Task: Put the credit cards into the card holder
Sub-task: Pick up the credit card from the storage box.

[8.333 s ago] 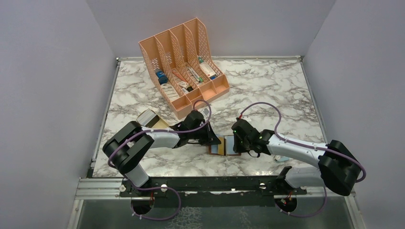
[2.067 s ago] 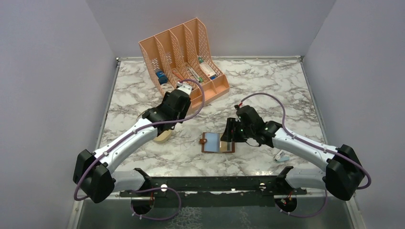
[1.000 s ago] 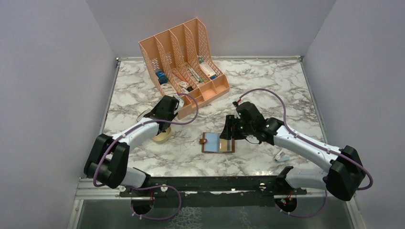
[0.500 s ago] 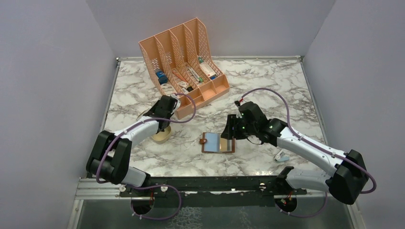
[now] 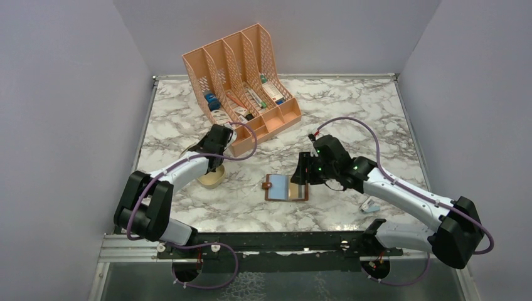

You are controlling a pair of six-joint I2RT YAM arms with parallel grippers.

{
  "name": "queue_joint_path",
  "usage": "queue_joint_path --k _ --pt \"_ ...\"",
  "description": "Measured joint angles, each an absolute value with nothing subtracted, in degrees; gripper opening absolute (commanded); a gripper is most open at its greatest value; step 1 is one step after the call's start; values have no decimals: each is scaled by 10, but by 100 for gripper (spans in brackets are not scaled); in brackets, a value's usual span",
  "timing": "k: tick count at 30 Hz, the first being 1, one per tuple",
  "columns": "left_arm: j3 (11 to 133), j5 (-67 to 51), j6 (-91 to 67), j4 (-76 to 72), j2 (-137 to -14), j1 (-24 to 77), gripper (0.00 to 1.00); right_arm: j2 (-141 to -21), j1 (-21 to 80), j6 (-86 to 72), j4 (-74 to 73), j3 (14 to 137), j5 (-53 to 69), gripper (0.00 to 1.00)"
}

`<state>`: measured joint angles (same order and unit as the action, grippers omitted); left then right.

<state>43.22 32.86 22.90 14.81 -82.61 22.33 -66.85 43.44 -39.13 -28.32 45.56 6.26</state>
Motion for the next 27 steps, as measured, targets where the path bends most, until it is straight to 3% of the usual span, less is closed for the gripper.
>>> queue_joint_path --k 27 --pt "447 319 231 171 -826 223 18 -668 434 -392 -283 456 63 46"
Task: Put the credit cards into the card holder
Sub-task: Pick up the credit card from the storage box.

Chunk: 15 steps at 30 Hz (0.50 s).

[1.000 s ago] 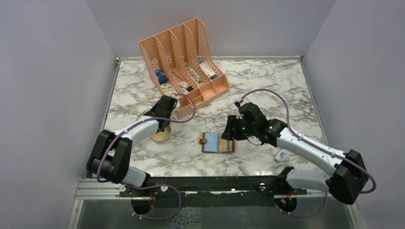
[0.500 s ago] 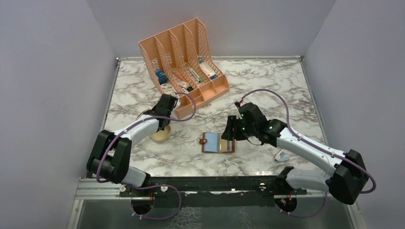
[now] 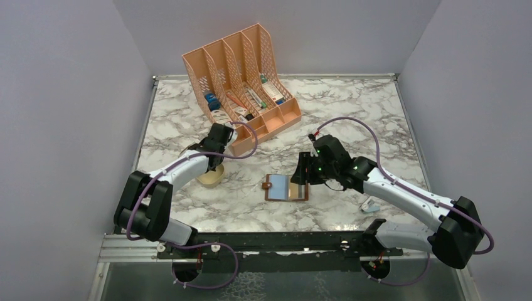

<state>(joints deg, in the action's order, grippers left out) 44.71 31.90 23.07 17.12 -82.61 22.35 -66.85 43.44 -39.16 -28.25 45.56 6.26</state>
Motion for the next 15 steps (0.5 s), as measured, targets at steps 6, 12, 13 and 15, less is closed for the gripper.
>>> queue_joint_path --k 6,12,13,15 --pt "467 302 226 197 -822 223 14 -668 434 -392 -283 456 63 46" --pt "473 269 220 228 -786 223 5 -668 434 -392 -278 453 63 46" --pt "473 262 218 233 -780 223 3 -668 434 -392 -277 453 63 46" --pt "474 247 210 246 -766 223 0 -668 434 -392 -273 451 63 46"
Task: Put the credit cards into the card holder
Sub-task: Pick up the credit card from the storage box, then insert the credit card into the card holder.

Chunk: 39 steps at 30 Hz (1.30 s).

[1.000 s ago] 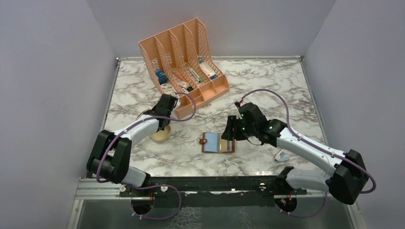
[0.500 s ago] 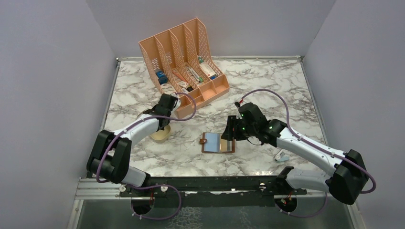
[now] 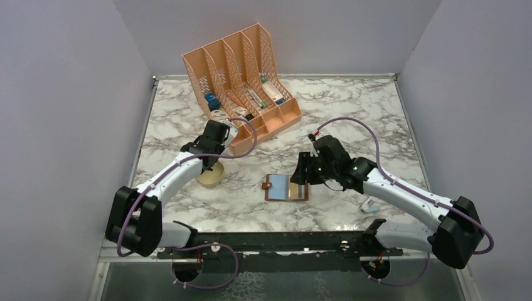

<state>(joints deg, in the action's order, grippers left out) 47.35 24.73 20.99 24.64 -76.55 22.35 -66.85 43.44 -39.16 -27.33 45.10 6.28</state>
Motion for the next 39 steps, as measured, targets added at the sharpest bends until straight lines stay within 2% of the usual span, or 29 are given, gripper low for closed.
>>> queue_joint_path --k 12,20,27,31,39 --pt "504 187 135 296 -677 223 0 -677 434 -392 -243 445 74 46" --pt "543 91 32 308 -624 223 0 -662 434 -393 -185 424 109 46" --pt "551 -43 -74 309 -606 223 0 -639 434 -406 -95 401 180 47" --pt "542 -168 -149 284 -604 222 0 -630 434 -425 -53 396 209 51" --pt "419 -369 -292 165 -576 222 0 -586 434 -473 44 381 253 55"
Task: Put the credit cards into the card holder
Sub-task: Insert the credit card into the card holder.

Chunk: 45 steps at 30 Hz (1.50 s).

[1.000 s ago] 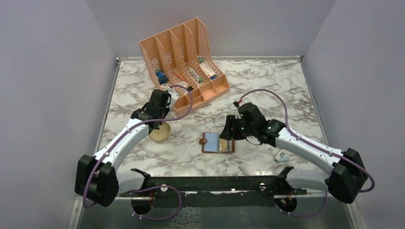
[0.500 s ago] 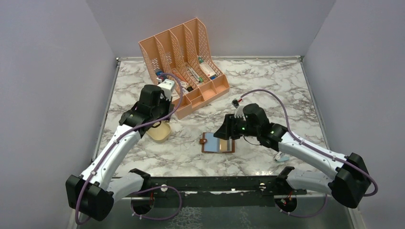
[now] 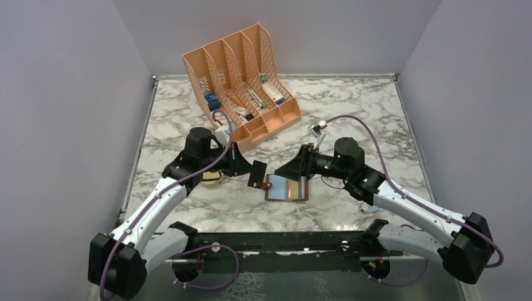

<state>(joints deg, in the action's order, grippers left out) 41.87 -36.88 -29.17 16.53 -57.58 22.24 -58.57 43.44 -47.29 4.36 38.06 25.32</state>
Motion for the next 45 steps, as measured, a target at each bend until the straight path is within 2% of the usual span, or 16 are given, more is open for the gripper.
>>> queue_joint_path --k 2,5,7,13,19,25,31,34,35,37,39,41,45 --pt "389 -401 -323 131 -561 222 0 -580 434 -479 59 372 261 51" --pt "358 -439 -378 76 -543 222 0 -580 434 -486 72 364 277 39" --pt "340 -455 -411 36 -534 222 0 -580 434 -489 81 357 289 36" --pt "282 -483 -507 -75 -521 224 0 -582 434 -493 100 350 314 36" --pt "274 -500 -548 -120 -521 230 0 -608 434 -491 107 354 326 35" --pt "274 -504 -571 -134 -514 238 0 -624 434 -491 93 361 323 48" --pt "274 -511 -587 -137 -507 241 0 -614 434 -507 107 361 311 47" --pt "274 -513 -591 -137 -503 241 0 -617 434 -513 111 361 314 41" --pt "274 -513 -592 -137 -502 241 0 -619 434 -514 113 361 314 36" --pt "274 -515 -593 -137 -500 241 0 -622 434 -520 118 361 315 17" --pt "274 -517 -593 -137 -498 241 0 -623 434 -524 130 356 316 4" --pt "274 -519 -592 -139 -498 241 1 -623 434 -529 141 347 316 1" --pt "274 -518 -584 -134 -499 241 35 -622 434 -534 153 341 318 1"
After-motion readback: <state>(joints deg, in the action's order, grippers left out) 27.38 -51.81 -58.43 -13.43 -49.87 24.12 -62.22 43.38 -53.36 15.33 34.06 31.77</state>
